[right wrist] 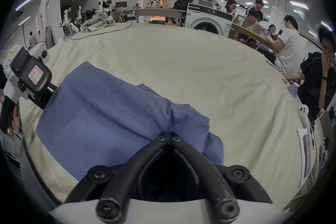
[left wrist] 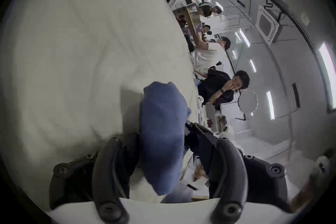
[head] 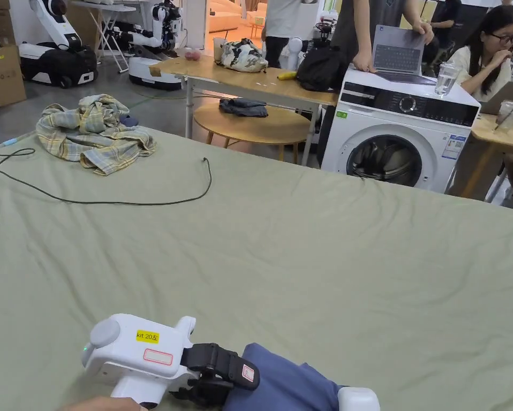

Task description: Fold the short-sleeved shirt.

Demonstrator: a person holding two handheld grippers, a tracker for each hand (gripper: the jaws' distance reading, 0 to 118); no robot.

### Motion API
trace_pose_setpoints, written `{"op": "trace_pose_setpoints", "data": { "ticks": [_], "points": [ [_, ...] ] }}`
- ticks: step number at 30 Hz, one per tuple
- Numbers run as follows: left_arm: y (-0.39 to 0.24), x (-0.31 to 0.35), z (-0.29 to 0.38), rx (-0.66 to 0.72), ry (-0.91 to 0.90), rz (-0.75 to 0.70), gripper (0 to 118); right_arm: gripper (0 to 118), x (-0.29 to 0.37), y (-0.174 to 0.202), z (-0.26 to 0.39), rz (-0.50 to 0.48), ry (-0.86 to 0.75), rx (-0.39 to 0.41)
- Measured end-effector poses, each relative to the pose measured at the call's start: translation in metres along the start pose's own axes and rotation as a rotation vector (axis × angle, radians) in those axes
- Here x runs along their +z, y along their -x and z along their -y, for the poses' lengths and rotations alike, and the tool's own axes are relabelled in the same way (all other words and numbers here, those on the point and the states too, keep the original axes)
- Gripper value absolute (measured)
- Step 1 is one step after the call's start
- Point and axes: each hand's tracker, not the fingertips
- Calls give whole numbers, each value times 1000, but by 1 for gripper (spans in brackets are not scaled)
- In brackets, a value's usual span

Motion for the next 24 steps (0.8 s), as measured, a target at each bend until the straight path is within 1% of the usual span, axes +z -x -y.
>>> {"op": "trace_pose_setpoints", "data": {
  "ticks": [3,6,9,10,11,12,13,17,24],
  "points": [
    [-2,-21,-5,2,43,-38,67,0,0,0,0,1,0,-1],
    [-3,-34,-9,16,50,-13,67,0,0,0,0,-3,1,-5],
    [-6,-41,-8,59,54,-6,65,0,1,-2,0,-8,1,-11],
    [-9,-43,-6,58,51,-37,47,0,2,-1,-1,-7,0,-13],
    [-12,-42,-2,14,37,-92,31,0,2,-1,-1,-6,0,-14],
    [-13,-42,2,-17,34,-133,28,0,3,-1,0,-10,-2,-14],
    [-12,-41,5,-11,43,-91,25,0,3,-2,0,-11,-3,-15],
    [-13,-36,6,-4,31,-81,23,0,5,-1,1,-16,-16,-7],
    [-31,-25,-4,-27,30,-127,23,0,15,-2,-17,-11,-35,3]
  ]
}}
